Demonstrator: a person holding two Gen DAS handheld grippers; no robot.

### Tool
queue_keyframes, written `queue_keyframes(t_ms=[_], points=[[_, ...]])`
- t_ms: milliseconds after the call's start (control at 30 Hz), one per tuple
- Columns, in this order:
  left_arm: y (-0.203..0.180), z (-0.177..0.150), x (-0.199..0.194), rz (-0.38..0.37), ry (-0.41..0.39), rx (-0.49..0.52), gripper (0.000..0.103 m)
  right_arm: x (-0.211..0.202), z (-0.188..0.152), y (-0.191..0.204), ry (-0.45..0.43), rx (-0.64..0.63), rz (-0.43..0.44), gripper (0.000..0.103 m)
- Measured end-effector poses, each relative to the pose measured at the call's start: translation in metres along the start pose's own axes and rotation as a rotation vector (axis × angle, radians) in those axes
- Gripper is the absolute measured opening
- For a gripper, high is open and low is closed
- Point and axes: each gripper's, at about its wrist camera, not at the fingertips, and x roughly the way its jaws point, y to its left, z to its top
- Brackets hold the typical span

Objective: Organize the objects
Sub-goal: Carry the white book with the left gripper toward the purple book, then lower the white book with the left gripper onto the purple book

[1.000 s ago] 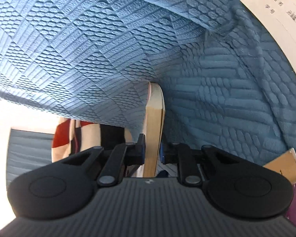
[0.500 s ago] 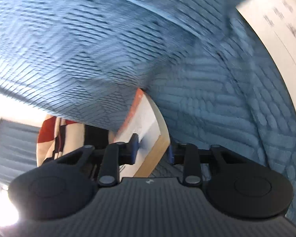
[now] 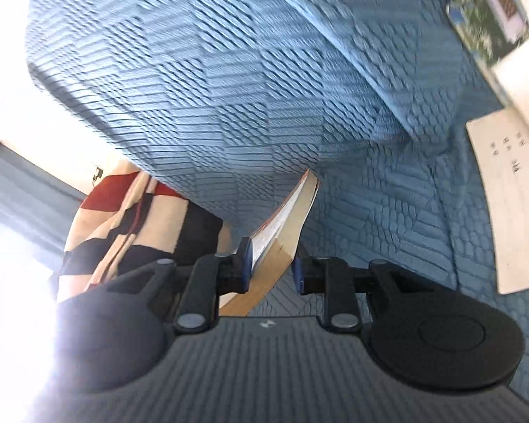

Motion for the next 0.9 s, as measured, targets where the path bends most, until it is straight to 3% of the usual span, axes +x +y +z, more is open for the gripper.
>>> queue_keyframes(t_ms=[367, 567, 767, 900], points=[[-0.076, -0.029, -0.053, -0.091, 0.07, 0.136, 0.019, -0.094, 0.001, 0.059, -0.098, -0.034, -0.006, 0.027], [-0.108, -0.046, -0.083, -0.068, 0.105, 0.226, 0.02, -0.139, -0.009, 0.081, -0.12, -0.046, 0.011, 0.028], [-0.115, -0.069, -0.104, -0.052, 0.139, 0.296, 0.02, -0.165, -0.031, 0.09, -0.137, -0.076, 0.003, 0.029], [-0.095, -0.083, -0.103, -0.043, 0.17, 0.3, 0.021, -0.174, -0.053, 0.085, -0.146, -0.094, -0.032, 0.029]])
